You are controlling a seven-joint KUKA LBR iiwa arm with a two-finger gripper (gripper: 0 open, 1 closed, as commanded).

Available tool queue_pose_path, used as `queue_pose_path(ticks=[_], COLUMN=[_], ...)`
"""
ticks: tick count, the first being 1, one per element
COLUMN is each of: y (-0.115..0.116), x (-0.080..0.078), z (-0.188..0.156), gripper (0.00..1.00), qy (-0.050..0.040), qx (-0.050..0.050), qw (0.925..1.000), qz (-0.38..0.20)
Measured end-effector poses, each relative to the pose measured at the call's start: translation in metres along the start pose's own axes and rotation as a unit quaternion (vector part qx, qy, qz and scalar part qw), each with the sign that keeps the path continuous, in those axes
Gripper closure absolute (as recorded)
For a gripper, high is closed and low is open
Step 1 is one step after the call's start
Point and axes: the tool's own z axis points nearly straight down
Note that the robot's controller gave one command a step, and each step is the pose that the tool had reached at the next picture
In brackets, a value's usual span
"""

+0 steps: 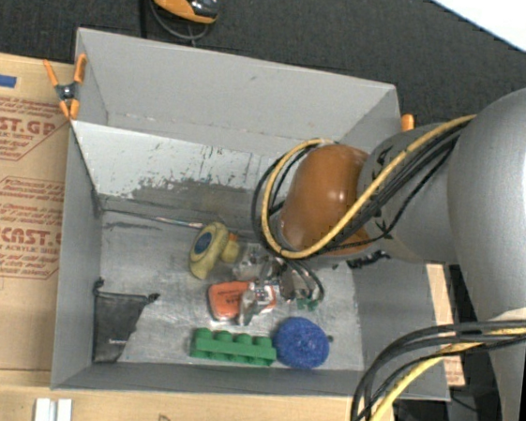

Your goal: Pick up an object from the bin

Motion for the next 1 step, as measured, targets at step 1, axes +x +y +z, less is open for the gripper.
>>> queue_pose_path(ticks=[1], y=[-0.0006], x=[0.0022], z=[-0.0099], gripper=[1.0], qy=[0.0044], qx=[0.001], qw=[1.0], qz=[0.0])
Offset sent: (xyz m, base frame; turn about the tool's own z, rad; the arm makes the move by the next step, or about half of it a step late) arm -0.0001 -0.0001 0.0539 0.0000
